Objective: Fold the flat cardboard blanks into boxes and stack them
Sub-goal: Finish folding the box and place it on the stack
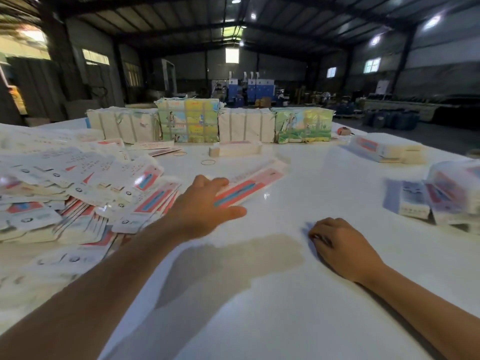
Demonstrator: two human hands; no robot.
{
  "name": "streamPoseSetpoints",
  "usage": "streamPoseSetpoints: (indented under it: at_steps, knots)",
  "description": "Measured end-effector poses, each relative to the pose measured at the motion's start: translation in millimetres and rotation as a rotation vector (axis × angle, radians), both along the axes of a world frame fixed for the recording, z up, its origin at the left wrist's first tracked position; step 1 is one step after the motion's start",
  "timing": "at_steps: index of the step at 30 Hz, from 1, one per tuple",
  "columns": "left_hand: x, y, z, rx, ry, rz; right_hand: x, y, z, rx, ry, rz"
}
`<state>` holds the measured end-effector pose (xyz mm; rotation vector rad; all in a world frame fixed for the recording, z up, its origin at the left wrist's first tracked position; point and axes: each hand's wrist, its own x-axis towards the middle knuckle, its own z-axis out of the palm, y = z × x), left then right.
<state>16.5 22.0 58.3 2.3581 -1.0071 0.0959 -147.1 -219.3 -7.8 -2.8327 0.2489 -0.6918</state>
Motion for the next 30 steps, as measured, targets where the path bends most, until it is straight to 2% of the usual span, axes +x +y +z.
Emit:
streamPoseSetpoints:
  at_steps: [6, 9, 11, 14, 15, 16, 22, 26, 30]
  knots:
    - [-60, -7, -44, 0.034, -0.055, -0.171, -1, -2, -1, 0.011, 0.045, -0.059]
    - [-57, -6, -52, 0.074, -0.118, -0.22, -4, -2, 1, 0.168, -0.016, -0.041]
    - [-53, -4, -53, 0.08, -0.118, -0.235, -6, 0, 7, 0.439, -0.126, -0.051]
    - [-50, -4, -53, 0.11, -0.176, -0.251, -6, 5, 21, 1.228, -0.281, 0.087]
    - [-50, -4, -54, 0.111, -0.187, -0.258, -6, 6, 25, 1.44, -0.293, 0.139]
    - [-51, -4, -54, 0.108, -0.194, -0.262, -6, 7, 28, 1.549, -0.279, 0.161]
    - [-66, -10, -52, 0.138, -0.414, -0.113, -6, 19, 21, 1.431, -0.128, 0.147]
    - [-72, -16, -49, 0.049, -0.612, -0.093, -8, 26, 19, 1.337, -0.091, 0.215]
    - [-71, -15, -40, 0.012, -0.611, -0.089, -11, 26, 18, 1.275, -0.07, 0.232]
